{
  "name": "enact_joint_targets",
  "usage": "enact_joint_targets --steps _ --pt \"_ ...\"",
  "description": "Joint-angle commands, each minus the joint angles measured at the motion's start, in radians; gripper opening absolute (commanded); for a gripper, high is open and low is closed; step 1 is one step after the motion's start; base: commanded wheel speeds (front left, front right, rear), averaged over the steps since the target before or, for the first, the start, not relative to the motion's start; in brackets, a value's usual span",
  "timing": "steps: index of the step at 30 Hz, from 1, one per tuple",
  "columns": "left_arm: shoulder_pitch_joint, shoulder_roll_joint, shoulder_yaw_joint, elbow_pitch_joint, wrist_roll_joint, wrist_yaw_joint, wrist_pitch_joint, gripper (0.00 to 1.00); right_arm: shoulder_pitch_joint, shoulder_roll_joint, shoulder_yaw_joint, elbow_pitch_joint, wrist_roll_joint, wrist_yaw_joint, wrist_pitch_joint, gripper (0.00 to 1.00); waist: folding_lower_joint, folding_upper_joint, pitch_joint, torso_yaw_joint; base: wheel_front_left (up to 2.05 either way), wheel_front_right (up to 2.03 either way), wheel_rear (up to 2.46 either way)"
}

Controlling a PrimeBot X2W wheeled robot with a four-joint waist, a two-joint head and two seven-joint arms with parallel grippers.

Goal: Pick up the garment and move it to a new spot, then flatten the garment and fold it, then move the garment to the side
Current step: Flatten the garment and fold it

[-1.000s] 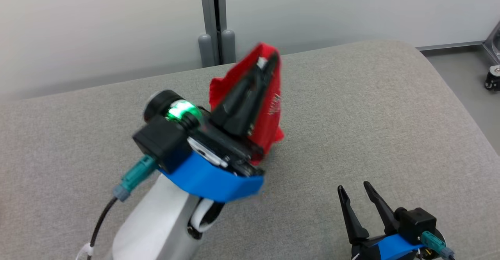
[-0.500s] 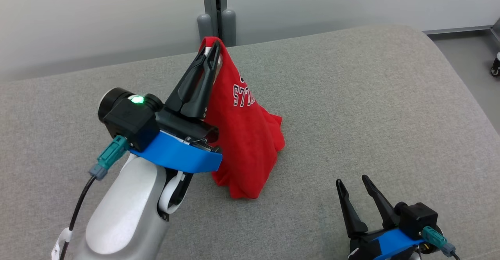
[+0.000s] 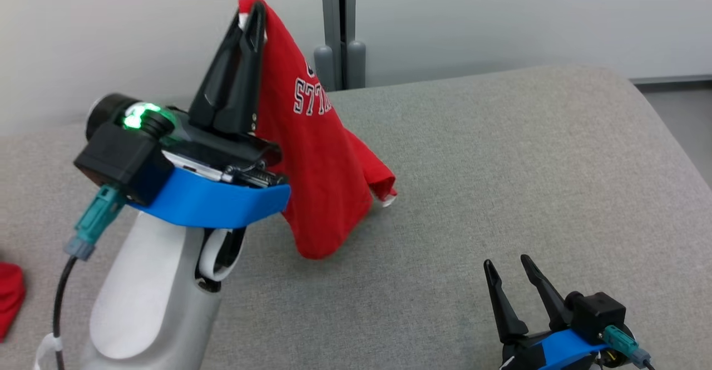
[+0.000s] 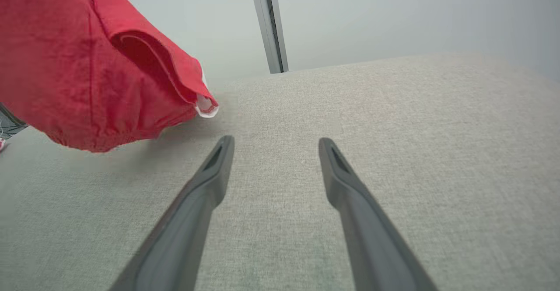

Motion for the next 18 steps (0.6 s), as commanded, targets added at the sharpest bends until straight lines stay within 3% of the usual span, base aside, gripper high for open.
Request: enact_joint_targets --steps 1,6,11,14,18 --pt "-0.024 -0.002 0.016 -0.018 0.015 0.001 0.0 0.0 0.012 -0.004 0.0 0.004 -0.001 0.0 0.0 1.0 0.0001 0.0001 -0.015 0.002 0.0 0.0 0.0" --pt "-0.059 0.011 0.076 -0.055 0.063 0.001 0.0 0.0 0.02 -0.004 -0.005 0.009 -0.007 0.0 0.0 1.0 0.0001 0.0001 -0.041 0.012 0.0 0.0 0.0" --pt "-0.082 0.062 0.116 -0.017 0.104 0.001 0.0 0.0 0.014 -0.004 0.002 -0.001 -0.006 0.0 0.0 1.0 0.0001 0.0001 -0.021 0.006 0.0 0.0 0.0" --pt "-0.07 0.085 0.079 0.027 0.113 0.001 0.0 0.0 0.006 -0.004 0.011 -0.007 -0.002 0.0 0.0 1.0 0.0001 0.0001 0.009 -0.01 0.0 0.0 0.0" --pt "-0.025 0.096 -0.05 0.094 0.109 0.001 0.0 0.0 -0.007 -0.004 0.017 -0.018 -0.004 0.0 0.0 1.0 0.0001 0.0001 0.06 -0.039 0.0 0.0 0.0"
